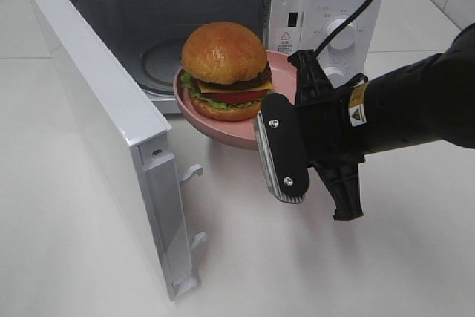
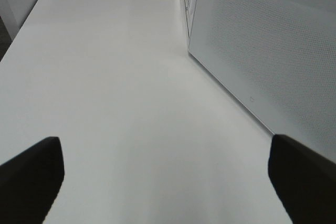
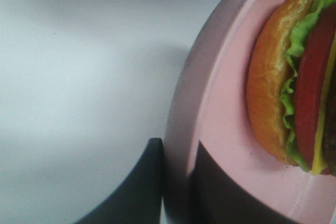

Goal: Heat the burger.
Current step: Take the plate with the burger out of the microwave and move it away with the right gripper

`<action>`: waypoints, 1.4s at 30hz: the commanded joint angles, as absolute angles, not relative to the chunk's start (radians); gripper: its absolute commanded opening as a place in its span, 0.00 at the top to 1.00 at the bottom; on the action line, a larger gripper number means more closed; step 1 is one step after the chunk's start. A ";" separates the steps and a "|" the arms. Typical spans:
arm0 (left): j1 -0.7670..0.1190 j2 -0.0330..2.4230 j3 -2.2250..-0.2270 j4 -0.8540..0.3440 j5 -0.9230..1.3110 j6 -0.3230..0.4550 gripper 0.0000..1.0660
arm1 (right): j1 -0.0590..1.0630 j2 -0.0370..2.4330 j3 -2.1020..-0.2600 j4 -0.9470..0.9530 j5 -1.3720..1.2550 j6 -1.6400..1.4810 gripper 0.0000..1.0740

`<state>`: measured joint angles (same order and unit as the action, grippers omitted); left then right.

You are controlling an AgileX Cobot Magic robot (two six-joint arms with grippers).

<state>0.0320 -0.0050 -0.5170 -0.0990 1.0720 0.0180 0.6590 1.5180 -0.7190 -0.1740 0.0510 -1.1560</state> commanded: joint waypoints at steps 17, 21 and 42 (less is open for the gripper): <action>0.036 -0.008 -0.517 -0.097 1.070 0.013 0.08 | 0.643 1.139 -0.490 -0.160 0.146 -1.123 1.00; 0.036 -0.008 -0.517 -0.097 1.070 0.013 0.08 | 0.643 1.084 -0.482 -0.161 0.195 -1.090 1.00; 0.036 -0.008 -0.517 -0.097 1.070 0.013 0.08 | 0.643 0.834 -0.474 -0.489 0.624 -0.590 1.00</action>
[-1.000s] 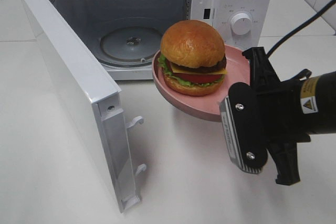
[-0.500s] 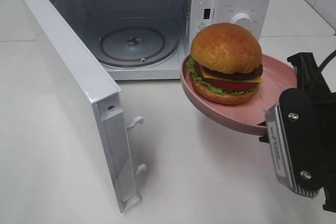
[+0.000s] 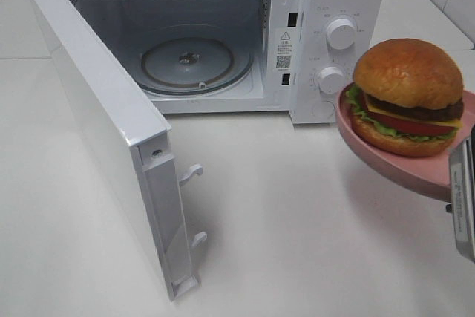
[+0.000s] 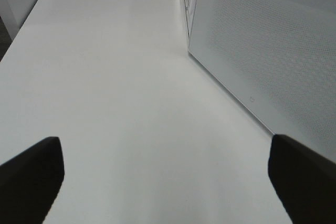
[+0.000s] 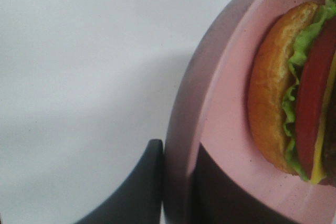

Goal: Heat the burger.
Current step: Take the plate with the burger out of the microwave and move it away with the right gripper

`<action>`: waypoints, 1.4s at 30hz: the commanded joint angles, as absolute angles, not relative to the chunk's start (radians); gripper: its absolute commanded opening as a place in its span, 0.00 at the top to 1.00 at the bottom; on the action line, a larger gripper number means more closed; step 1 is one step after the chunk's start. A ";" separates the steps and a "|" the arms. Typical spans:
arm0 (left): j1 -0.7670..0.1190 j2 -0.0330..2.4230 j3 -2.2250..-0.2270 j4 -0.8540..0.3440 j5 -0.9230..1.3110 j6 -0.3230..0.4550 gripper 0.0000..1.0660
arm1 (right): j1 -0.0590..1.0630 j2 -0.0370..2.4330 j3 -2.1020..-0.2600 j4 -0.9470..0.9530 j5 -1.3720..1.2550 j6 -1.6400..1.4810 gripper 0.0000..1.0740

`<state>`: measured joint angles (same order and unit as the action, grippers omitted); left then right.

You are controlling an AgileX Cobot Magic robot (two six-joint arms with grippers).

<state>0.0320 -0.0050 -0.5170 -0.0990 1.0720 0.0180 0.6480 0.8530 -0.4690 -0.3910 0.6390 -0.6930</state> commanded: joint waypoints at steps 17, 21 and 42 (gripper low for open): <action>0.036 -0.008 -0.517 -0.097 1.070 0.013 0.08 | 0.643 0.835 -0.474 -0.751 0.711 -0.050 1.00; 0.036 -0.008 -0.517 -0.097 1.070 0.013 0.08 | 0.643 0.835 -0.474 -0.794 0.760 0.012 1.00; 0.036 -0.008 -0.517 -0.097 1.070 0.013 0.08 | 0.643 1.069 -0.475 -0.860 0.914 0.419 1.00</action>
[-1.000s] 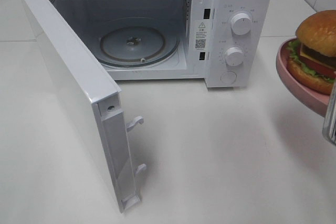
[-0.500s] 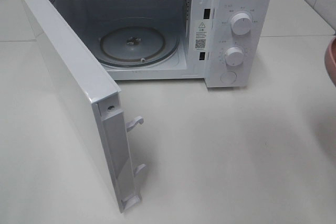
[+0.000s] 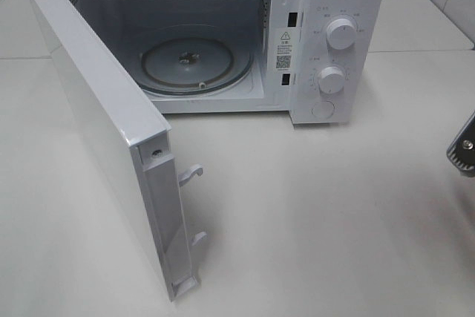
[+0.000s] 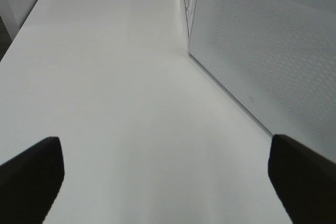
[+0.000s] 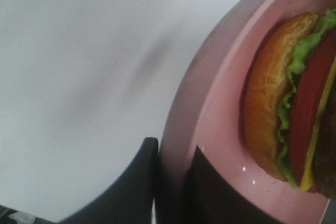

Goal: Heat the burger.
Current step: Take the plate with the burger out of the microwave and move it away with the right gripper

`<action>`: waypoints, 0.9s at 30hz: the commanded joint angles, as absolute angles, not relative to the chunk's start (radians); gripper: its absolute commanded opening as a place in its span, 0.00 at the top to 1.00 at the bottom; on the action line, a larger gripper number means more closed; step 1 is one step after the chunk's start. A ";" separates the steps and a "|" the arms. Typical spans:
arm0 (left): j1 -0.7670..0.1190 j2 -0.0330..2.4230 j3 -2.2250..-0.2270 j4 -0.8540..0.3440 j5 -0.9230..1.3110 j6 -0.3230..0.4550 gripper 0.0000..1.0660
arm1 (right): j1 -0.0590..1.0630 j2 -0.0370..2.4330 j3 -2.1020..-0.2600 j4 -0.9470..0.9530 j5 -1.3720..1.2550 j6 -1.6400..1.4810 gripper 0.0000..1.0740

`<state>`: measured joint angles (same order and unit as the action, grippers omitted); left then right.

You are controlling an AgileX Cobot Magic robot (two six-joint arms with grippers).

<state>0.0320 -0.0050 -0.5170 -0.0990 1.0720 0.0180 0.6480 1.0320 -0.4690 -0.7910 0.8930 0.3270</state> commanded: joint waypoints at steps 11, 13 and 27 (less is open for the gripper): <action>0.036 -0.008 -0.517 -0.097 1.070 0.013 0.08 | 0.640 1.298 -0.482 -0.868 0.928 0.688 0.99; 0.036 -0.008 -0.517 -0.097 1.070 0.013 0.08 | 0.640 1.379 -0.518 -0.868 0.943 0.837 0.99; 0.036 -0.008 -0.517 -0.097 1.070 0.013 0.08 | 0.525 1.630 -0.642 -0.871 0.955 0.983 0.98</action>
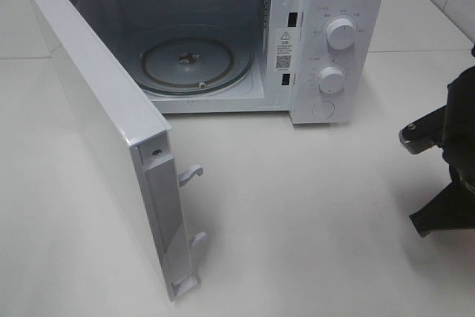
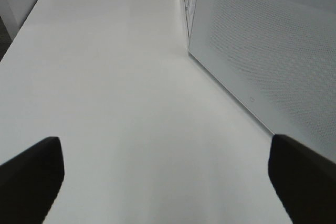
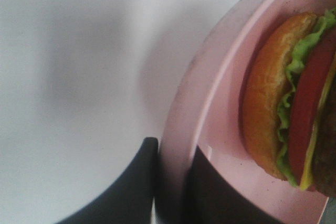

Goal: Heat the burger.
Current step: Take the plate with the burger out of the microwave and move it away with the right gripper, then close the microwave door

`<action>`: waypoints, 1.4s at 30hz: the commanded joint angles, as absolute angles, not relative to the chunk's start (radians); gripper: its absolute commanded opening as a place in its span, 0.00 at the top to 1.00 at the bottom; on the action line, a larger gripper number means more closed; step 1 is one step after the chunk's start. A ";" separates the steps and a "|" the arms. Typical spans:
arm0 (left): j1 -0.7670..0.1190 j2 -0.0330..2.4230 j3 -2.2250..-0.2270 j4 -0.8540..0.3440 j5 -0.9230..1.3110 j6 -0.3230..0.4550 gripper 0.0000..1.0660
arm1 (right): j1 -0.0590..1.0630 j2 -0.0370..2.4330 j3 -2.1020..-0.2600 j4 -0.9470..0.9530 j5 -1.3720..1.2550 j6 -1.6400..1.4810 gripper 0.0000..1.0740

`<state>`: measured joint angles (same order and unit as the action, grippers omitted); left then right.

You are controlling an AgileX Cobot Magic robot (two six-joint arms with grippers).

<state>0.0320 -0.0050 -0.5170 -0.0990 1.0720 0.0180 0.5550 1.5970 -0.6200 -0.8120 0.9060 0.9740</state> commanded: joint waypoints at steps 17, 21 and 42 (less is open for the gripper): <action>0.036 -0.008 -0.517 -0.097 1.070 0.013 0.08 | 0.392 1.762 -0.680 -0.893 0.867 1.019 0.92; 0.036 -0.008 -0.517 -0.097 1.070 0.013 0.08 | 0.392 1.762 -0.696 -0.892 0.868 1.016 0.89; 0.036 -0.008 -0.517 -0.097 1.070 0.013 0.08 | 0.398 1.634 -0.708 -0.672 0.691 0.776 0.57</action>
<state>0.0320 -0.0050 -0.5170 -0.0990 1.0720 0.0180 0.3950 1.6530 -0.7050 -0.6820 0.6970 0.8020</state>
